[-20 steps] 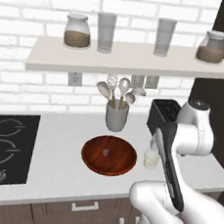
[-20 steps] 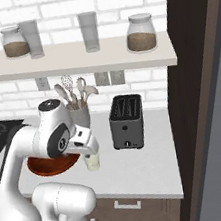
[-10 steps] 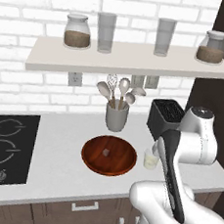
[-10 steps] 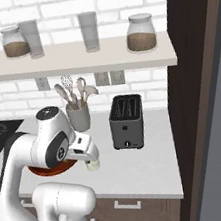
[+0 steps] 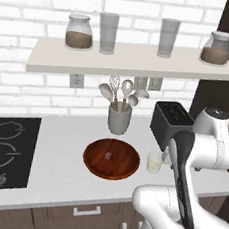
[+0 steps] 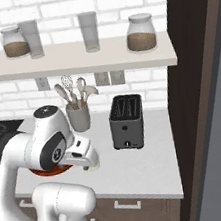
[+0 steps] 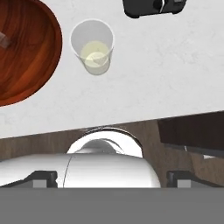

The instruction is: Grab a lemon wedge from the fridge and one ice cube from the ice bowl, and put them in the glass of lemonade.

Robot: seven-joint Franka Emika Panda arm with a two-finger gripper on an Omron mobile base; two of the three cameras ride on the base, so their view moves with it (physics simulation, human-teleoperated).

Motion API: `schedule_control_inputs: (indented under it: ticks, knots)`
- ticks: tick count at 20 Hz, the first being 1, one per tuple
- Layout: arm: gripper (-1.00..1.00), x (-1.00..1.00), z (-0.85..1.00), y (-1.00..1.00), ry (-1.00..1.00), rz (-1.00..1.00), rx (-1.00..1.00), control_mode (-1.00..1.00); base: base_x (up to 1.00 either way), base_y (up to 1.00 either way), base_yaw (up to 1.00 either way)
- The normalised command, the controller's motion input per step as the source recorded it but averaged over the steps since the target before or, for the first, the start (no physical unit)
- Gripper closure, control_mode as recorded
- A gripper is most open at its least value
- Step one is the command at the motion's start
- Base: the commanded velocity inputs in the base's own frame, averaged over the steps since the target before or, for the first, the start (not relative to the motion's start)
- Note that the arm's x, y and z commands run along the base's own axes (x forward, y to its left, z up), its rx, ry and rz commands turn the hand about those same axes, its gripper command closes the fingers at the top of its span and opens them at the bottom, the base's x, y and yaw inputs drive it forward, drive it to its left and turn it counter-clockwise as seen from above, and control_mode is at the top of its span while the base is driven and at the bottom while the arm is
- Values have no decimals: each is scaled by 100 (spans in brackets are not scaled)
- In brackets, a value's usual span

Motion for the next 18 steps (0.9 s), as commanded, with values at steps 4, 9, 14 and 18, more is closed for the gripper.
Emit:
schedule_control_inputs:
  ticks: [4,9,14,18]
  knots:
    - [-100,-58,0,0,0,1,0,-100,0,0,0]
    - [-100,-2,-2,-1,1,0,0,-100,0,0,0]
    - [-100,-3,0,0,0,0,0,100,-32,-9,-4]
    - [-100,0,0,0,0,0,0,100,-100,-30,-18]
